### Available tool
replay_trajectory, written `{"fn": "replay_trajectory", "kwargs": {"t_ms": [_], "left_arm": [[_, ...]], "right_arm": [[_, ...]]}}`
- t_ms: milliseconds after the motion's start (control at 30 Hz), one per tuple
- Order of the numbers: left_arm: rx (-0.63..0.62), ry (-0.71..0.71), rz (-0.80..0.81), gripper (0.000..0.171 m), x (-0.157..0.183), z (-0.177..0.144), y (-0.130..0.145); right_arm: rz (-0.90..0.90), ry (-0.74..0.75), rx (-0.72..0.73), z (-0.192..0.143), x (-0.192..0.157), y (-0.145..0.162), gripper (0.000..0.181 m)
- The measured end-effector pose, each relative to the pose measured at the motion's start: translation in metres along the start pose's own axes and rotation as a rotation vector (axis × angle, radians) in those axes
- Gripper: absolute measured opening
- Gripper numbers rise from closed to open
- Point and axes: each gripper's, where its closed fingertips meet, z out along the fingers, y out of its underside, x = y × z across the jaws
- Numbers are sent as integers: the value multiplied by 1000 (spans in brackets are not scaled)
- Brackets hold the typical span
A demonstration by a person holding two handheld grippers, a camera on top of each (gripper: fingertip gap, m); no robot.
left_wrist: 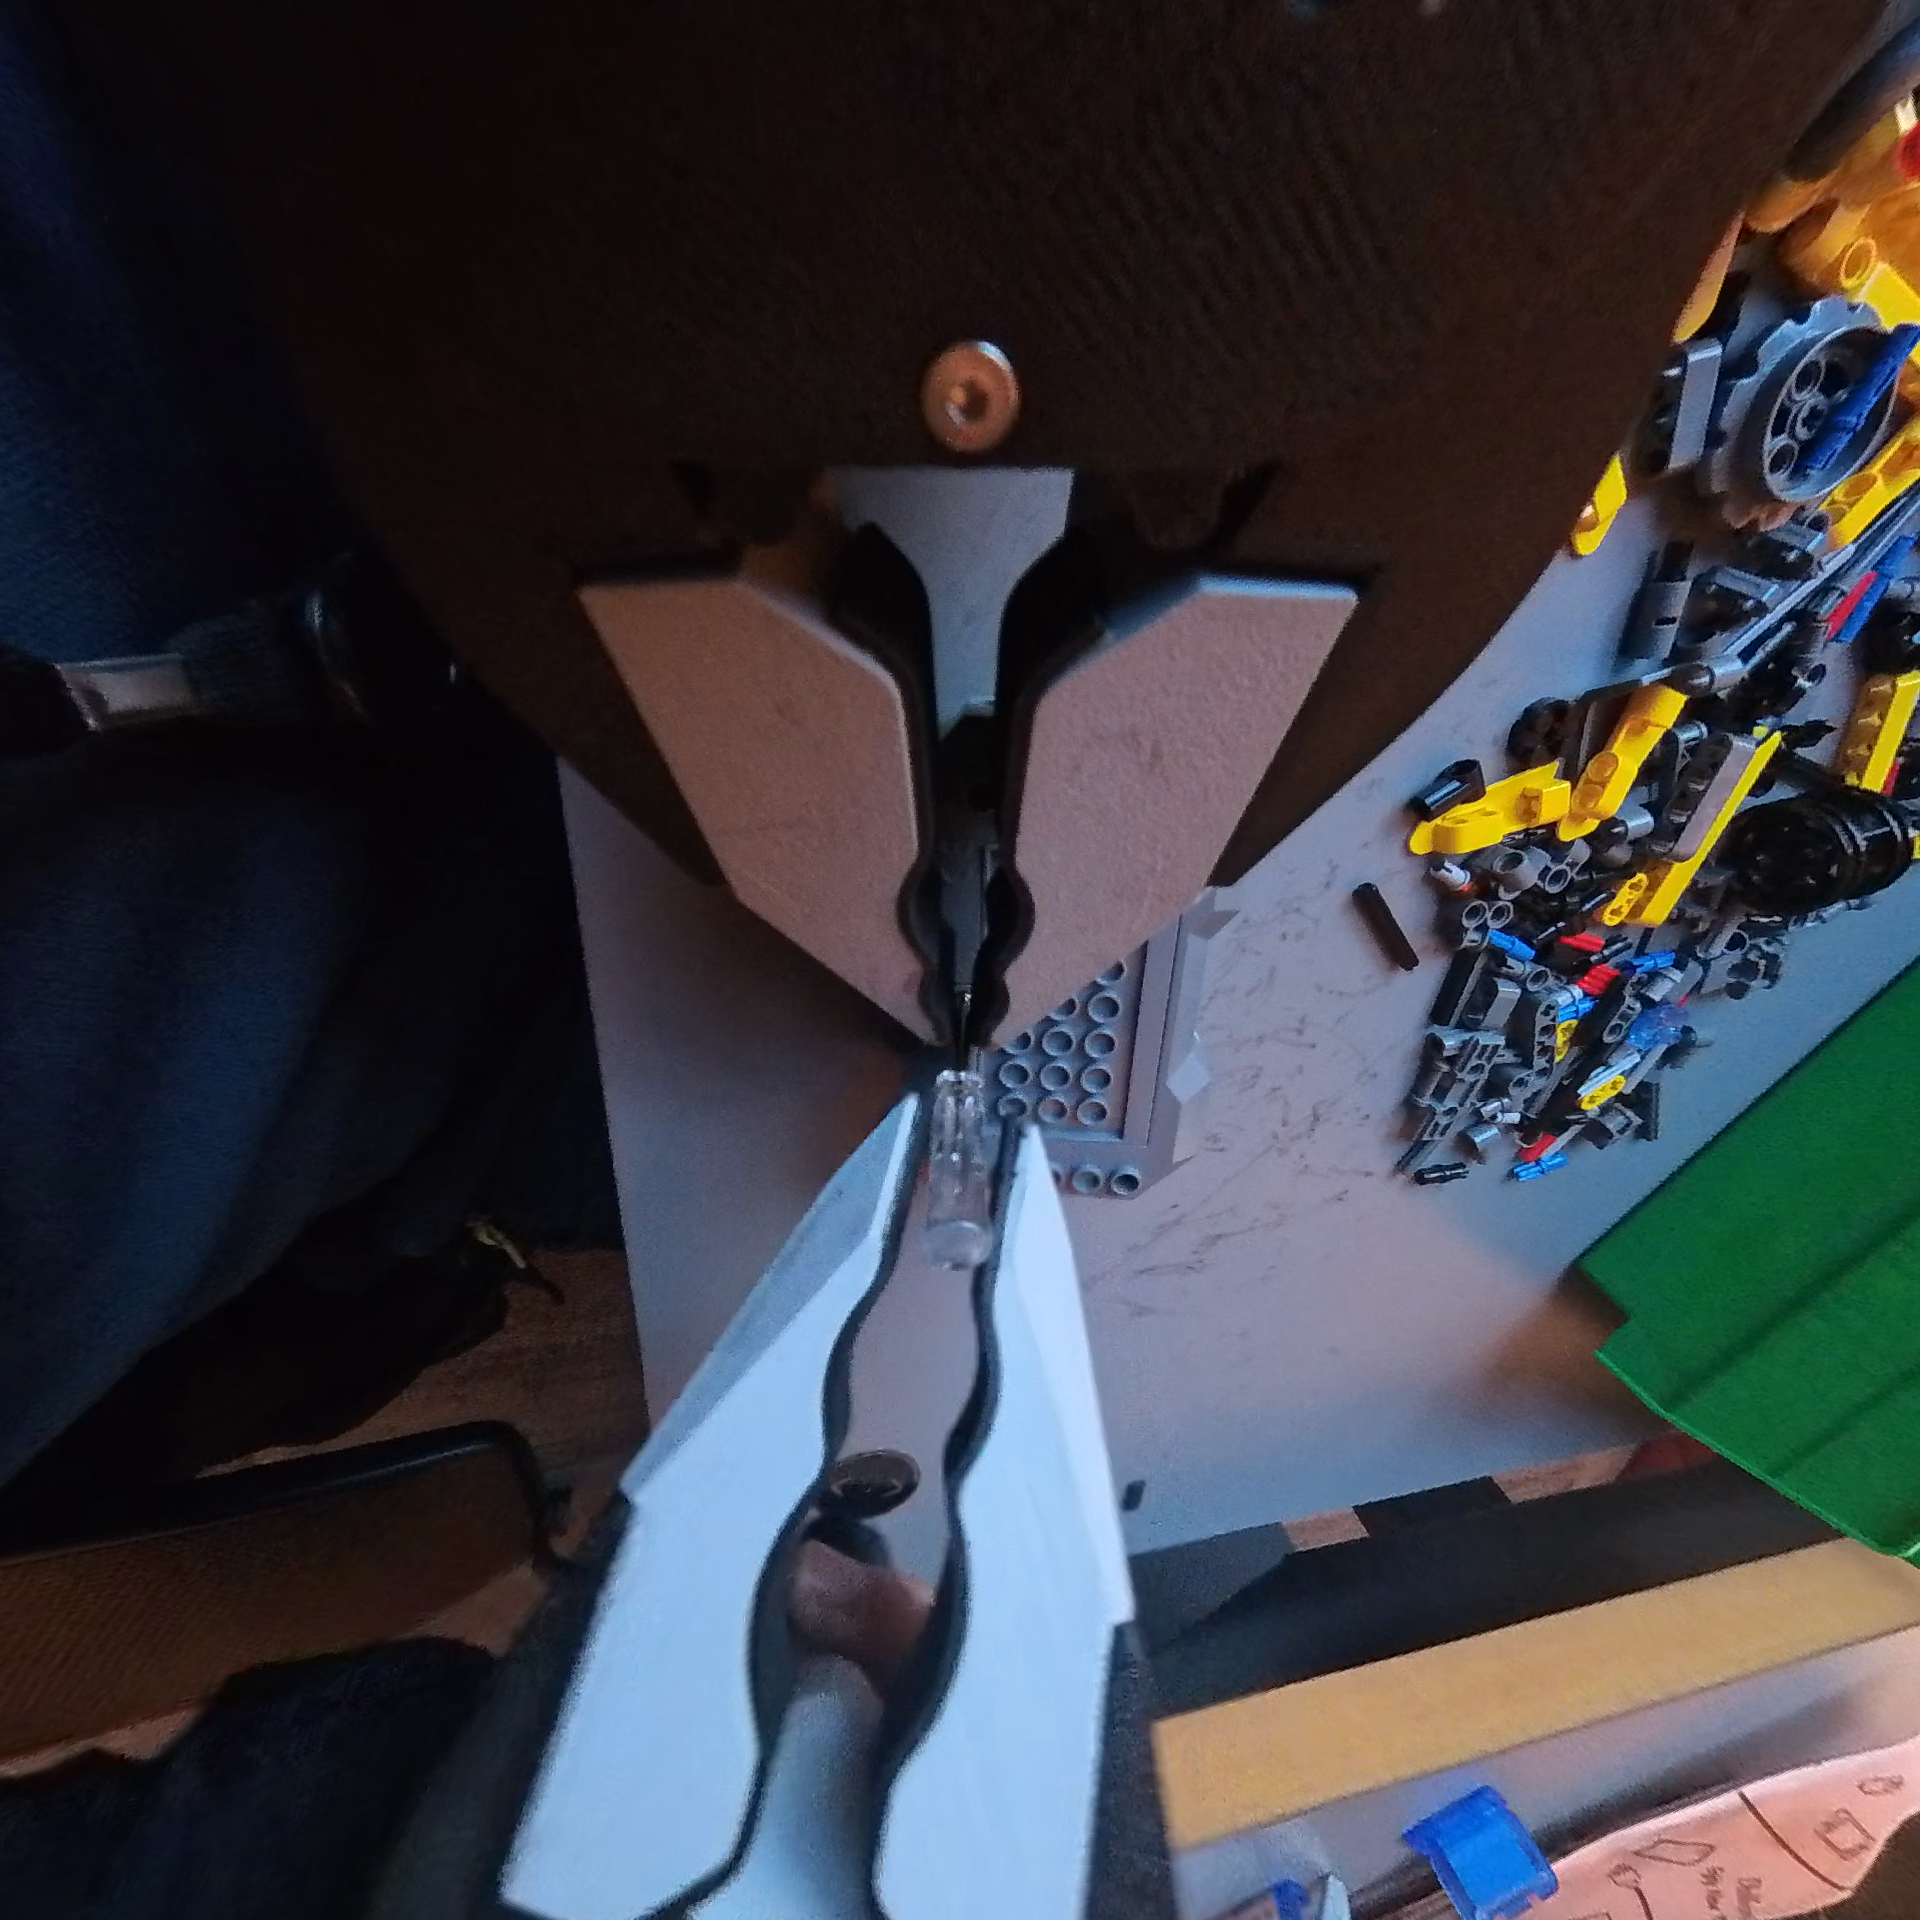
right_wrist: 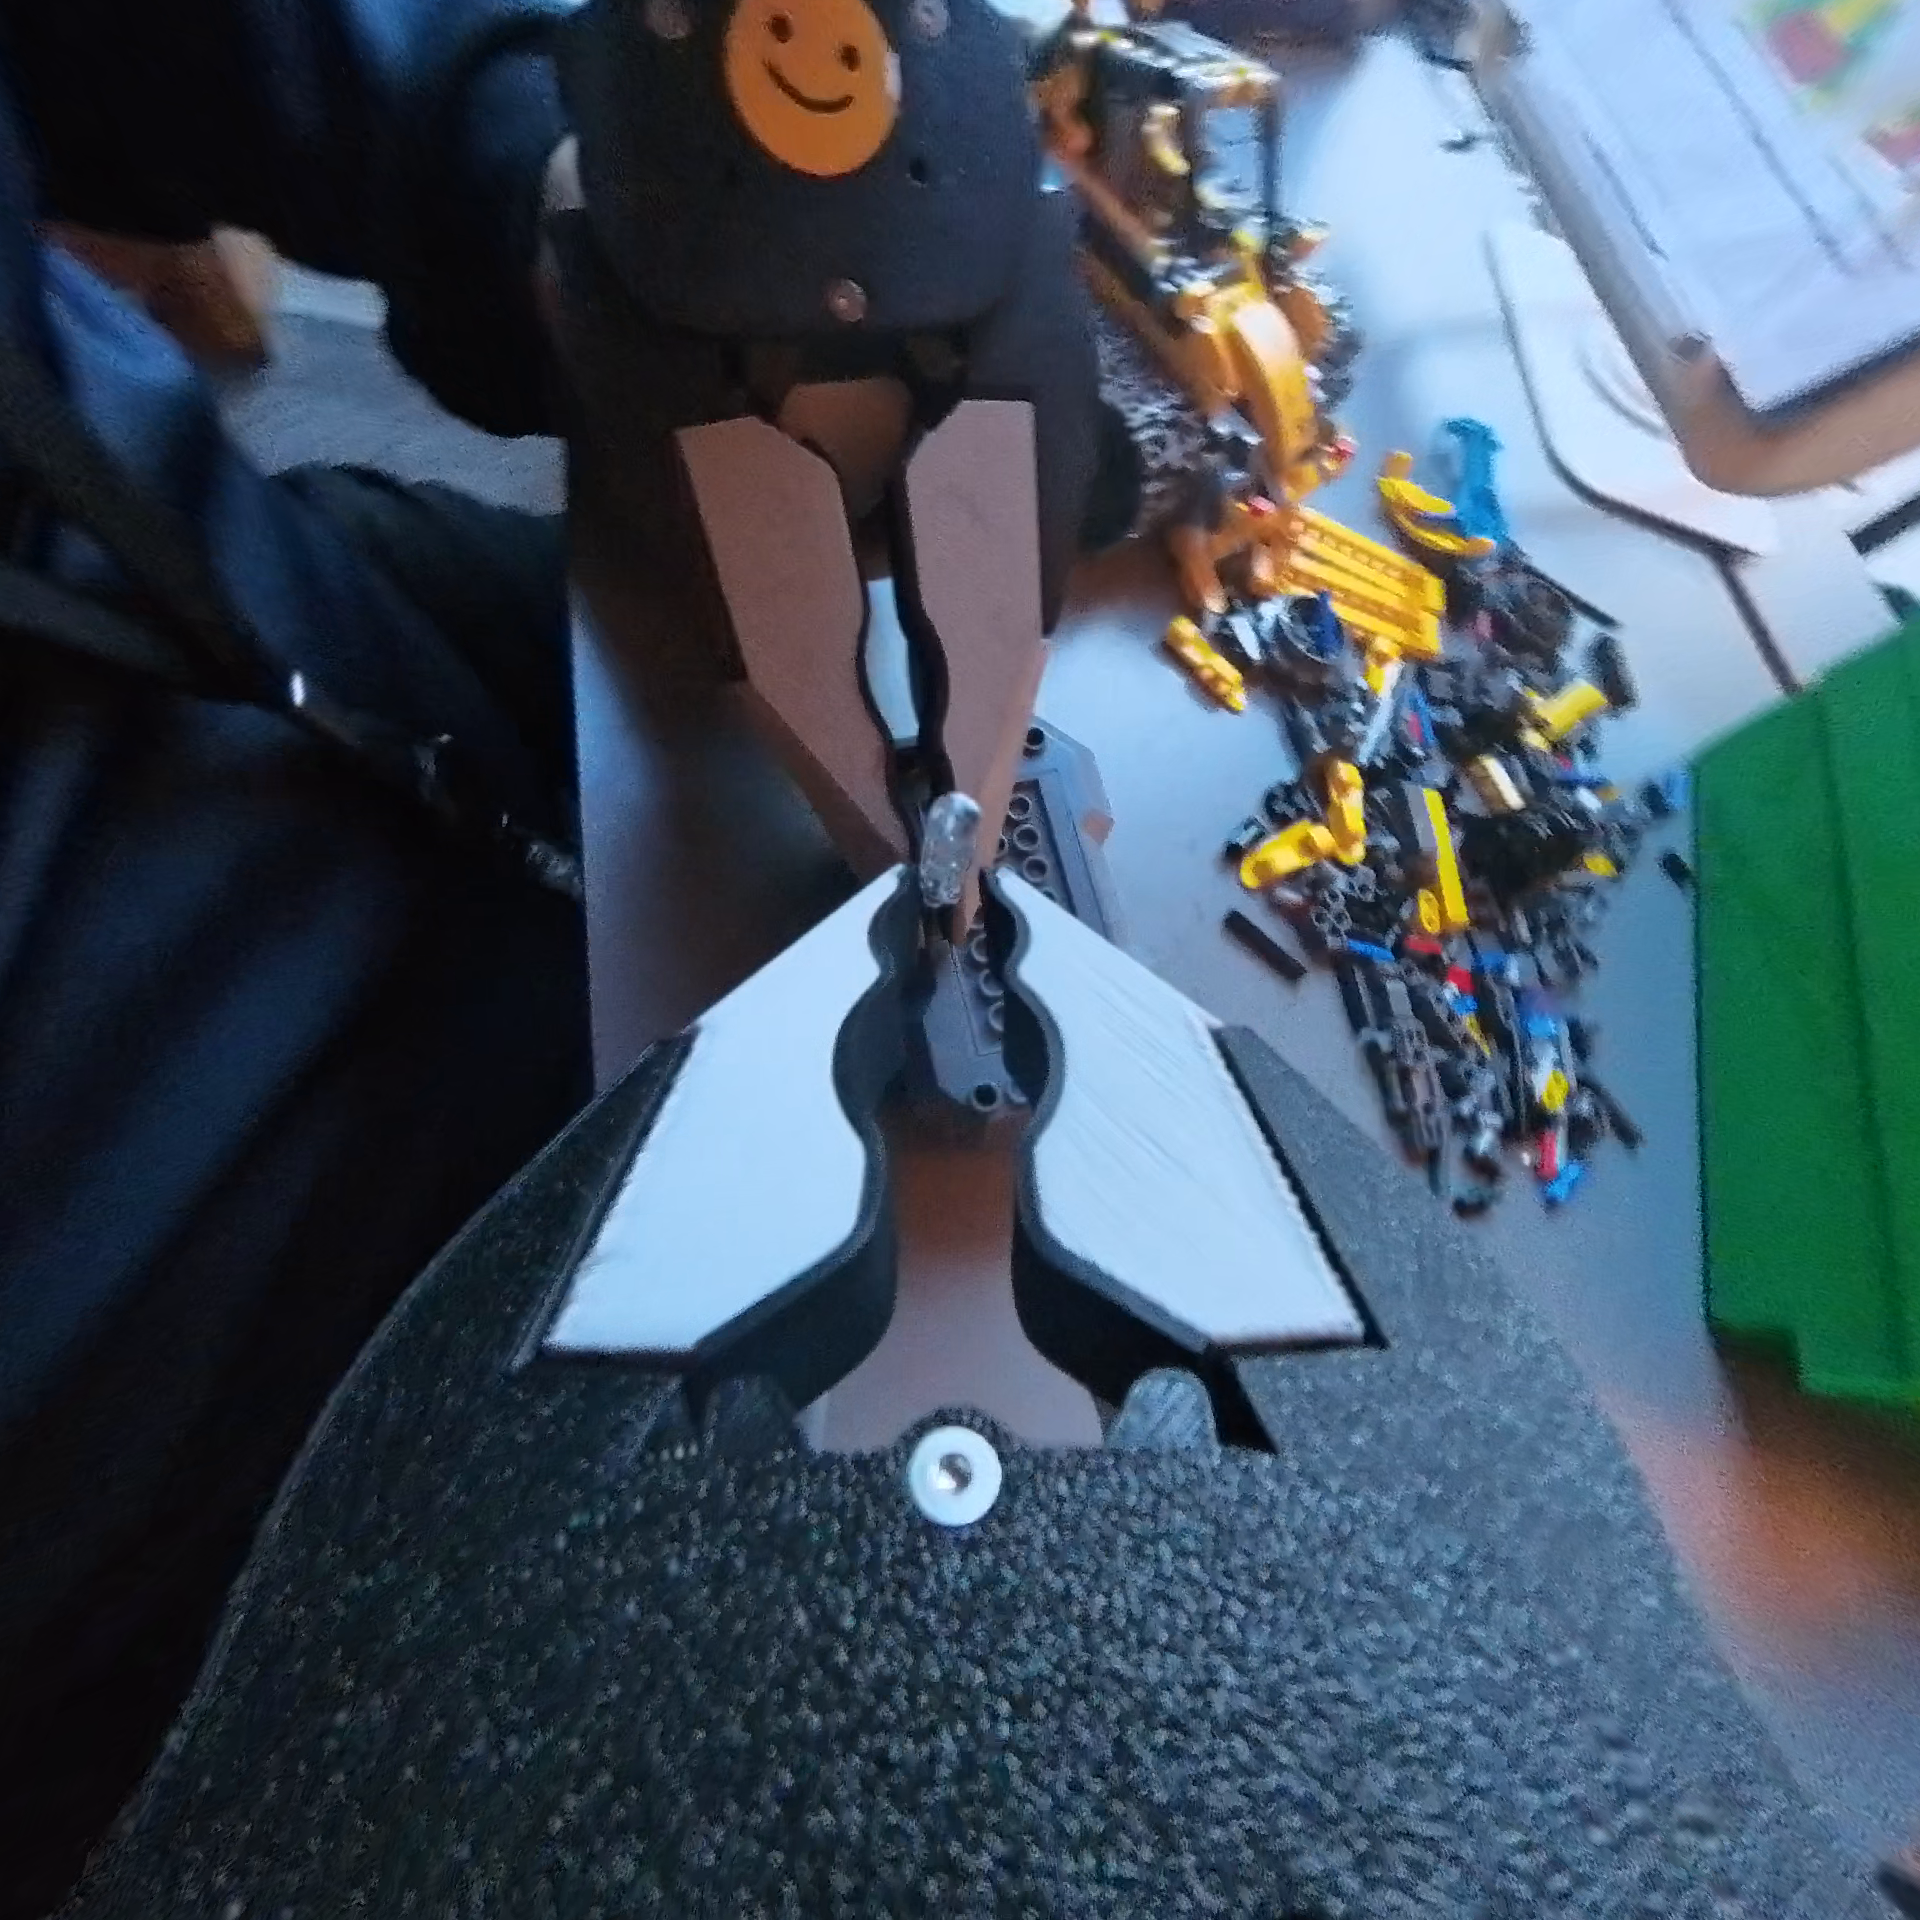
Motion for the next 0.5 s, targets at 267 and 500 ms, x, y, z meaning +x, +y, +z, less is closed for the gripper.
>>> {"fn": "replay_trajectory", "kwargs": {"t_ms": [267, 500], "left_arm": [[-1, -1, 1, 0, 0, 1, 0], [-2, -9, 4, 0, 0, 1, 0]], "right_arm": [[265, 233, 109, -7, 5, -12, 15], [170, 142, 79, -3, 0, -13, 9]]}}
